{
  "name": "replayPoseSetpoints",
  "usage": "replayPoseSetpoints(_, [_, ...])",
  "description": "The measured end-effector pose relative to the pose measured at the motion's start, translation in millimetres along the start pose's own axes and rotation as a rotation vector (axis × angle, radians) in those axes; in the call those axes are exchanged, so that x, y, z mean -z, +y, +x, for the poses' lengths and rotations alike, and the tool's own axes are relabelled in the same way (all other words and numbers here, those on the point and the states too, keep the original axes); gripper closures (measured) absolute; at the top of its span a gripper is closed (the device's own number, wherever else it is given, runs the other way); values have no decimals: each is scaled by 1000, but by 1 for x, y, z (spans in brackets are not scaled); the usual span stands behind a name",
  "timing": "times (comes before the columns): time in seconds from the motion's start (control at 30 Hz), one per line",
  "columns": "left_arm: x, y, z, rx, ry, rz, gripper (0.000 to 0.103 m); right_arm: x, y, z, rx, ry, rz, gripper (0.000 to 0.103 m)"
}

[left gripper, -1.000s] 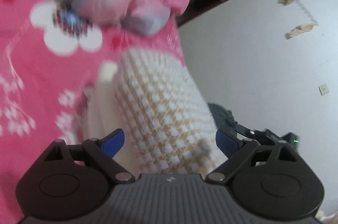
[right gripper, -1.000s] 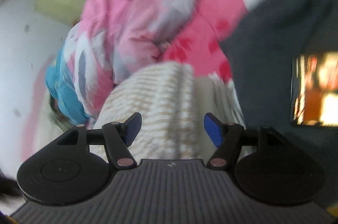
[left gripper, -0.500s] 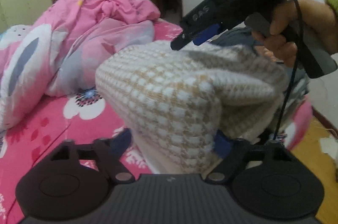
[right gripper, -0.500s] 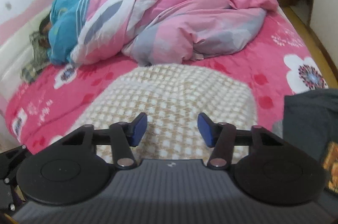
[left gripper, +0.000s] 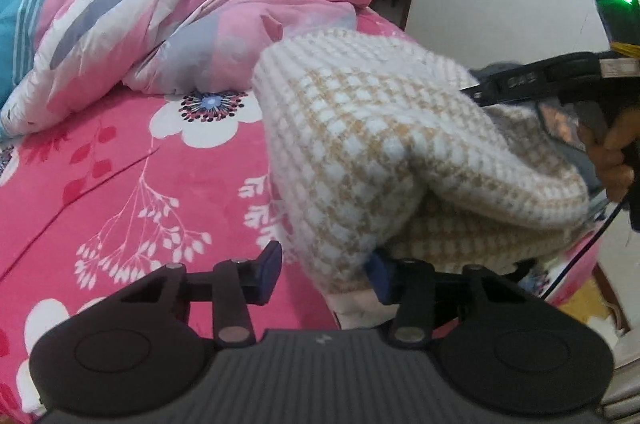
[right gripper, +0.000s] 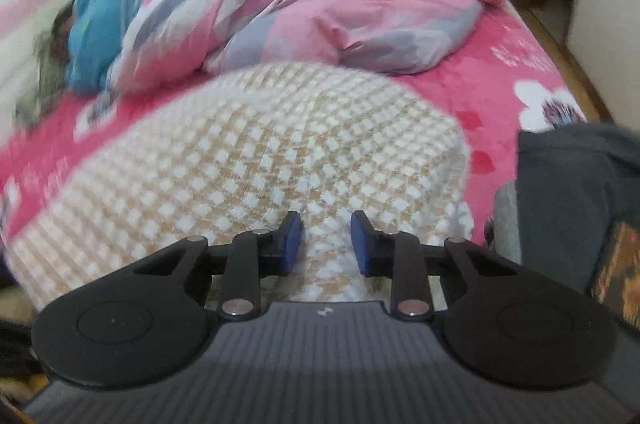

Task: Fold clothes
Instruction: 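Lower the cardigan bundle onto the folded clothes stack with both grippers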

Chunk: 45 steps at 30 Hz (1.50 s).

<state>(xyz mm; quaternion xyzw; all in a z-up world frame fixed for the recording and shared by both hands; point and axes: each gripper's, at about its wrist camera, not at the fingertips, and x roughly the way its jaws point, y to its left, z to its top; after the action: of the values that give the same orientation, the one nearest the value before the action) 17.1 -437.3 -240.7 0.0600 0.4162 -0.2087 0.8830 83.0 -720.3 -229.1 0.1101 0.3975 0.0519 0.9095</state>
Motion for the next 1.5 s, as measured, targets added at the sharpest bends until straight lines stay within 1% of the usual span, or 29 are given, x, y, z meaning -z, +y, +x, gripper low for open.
replayPoseSetpoints(0.03, [-3, 1, -4, -2, -8, 8, 51, -1, -9, -8, -27, -13, 76, 74])
replayPoseSetpoints(0.1, [-5, 0, -2, -2, -17, 47, 48, 3, -33, -25, -96, -21, 266, 69])
replayPoseSetpoints(0.13, [-5, -1, 0, -2, -21, 69, 45, 7, -44, -32, -128, -20, 358, 63])
replayPoseSetpoints(0.2, [-6, -6, 5, -7, -29, 130, 44, 21, -65, -38, -171, 12, 514, 61])
replayPoseSetpoints(0.23, [-7, -8, 8, -11, -31, 159, 44, 27, -71, -37, -182, 30, 555, 59])
replayPoseSetpoints(0.27, [-8, -11, 11, -15, -31, 185, 45, 32, -76, -35, -200, 49, 595, 57])
replayPoseSetpoints(0.33, [-9, -17, 16, -22, -32, 231, 47, 38, -83, -27, -264, 90, 658, 51])
replayPoseSetpoints(0.4, [-9, -24, 19, -28, -29, 262, 47, 40, -85, -17, -295, 130, 675, 48])
replayPoseSetpoints(0.43, [-9, -27, 21, -31, -28, 277, 49, 39, -85, -13, -305, 146, 677, 45])
replayPoseSetpoints(0.47, [-9, -31, 23, -34, -26, 292, 51, 40, -86, -9, -316, 163, 687, 44])
replayPoseSetpoints(0.57, [-10, -40, 27, -47, -22, 323, 54, 38, -91, -1, -335, 195, 696, 45])
replayPoseSetpoints(0.6, [-10, -42, 28, -50, -21, 329, 55, 34, -91, -1, -332, 204, 676, 47])
replayPoseSetpoints(0.67, [-12, -49, 27, -54, -23, 348, 56, 26, -89, -1, -320, 211, 616, 61])
replayPoseSetpoints(0.77, [-15, -64, 23, -65, -37, 385, 57, 7, -86, -4, -291, 196, 508, 70])
replayPoseSetpoints(0.83, [-18, -72, 25, -70, -42, 396, 57, -6, -84, -6, -262, 180, 427, 72])
replayPoseSetpoints(0.93, [-13, -86, 30, -109, -42, 471, 57, -18, -78, -5, -163, 206, 261, 71])
replayPoseSetpoints(1.0, [-10, -89, 30, -114, -44, 501, 57, -27, -72, -9, -90, 211, 145, 70])
replayPoseSetpoints(1.1, [-9, -85, 29, -117, -35, 479, 58, -42, -35, -53, 68, 108, -78, 70])
replayPoseSetpoints(1.13, [-9, -83, 28, -118, -34, 470, 58, -45, -18, -69, 76, 56, -150, 71])
replayPoseSetpoints(1.2, [-8, -82, 27, -118, -44, 461, 59, -48, 19, -90, -12, -29, -234, 72])
replayPoseSetpoints(1.23, [-7, -81, 26, -118, -50, 462, 61, -46, 35, -89, -84, -28, -254, 73])
replayPoseSetpoints(1.27, [-6, -80, 26, -120, -56, 459, 63, -42, 50, -85, -143, -13, -280, 74])
replayPoseSetpoints(1.3, [-5, -74, 26, -115, -44, 419, 64, -32, 64, -72, -167, 38, -324, 75])
replayPoseSetpoints(1.33, [-3, -65, 28, -105, -19, 357, 66, -19, 74, -57, -174, 96, -367, 80])
replayPoseSetpoints(1.37, [-2, -57, 30, -96, 5, 295, 68, 1, 76, -39, -133, 170, -405, 86])
replayPoseSetpoints(1.43, [3, -41, 34, -74, 48, 176, 68, 40, 76, -6, -66, 304, -469, 88])
replayPoseSetpoints(1.5, [13, -28, 38, -49, 82, 71, 66, 61, 67, 0, -84, 345, -450, 91])
